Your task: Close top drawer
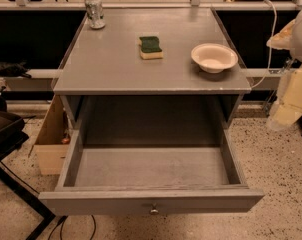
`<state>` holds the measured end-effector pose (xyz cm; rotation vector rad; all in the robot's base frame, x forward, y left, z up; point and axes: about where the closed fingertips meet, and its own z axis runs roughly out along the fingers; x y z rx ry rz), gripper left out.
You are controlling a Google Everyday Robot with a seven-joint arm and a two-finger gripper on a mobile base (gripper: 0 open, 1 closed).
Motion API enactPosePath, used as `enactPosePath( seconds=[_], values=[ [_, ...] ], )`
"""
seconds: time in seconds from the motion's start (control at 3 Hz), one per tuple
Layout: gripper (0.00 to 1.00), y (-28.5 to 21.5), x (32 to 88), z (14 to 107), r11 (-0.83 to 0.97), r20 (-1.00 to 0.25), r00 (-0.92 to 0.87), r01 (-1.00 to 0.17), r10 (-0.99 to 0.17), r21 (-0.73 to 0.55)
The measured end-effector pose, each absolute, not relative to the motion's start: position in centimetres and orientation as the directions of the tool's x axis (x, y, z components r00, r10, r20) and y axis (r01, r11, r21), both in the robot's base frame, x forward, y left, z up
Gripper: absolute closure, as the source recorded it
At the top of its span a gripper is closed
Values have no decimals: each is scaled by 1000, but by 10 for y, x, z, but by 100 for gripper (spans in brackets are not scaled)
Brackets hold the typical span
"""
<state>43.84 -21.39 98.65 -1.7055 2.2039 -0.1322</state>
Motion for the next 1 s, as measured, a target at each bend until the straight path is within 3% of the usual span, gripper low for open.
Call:
enactPosePath(
  seconds=[0.67,1.0],
  values=[
    [0,-222,426,968,296,-228,-239,-919,-944,-262],
    [0,-242,392,928,350,-248,-295,-911,-923,-217]
  ],
)
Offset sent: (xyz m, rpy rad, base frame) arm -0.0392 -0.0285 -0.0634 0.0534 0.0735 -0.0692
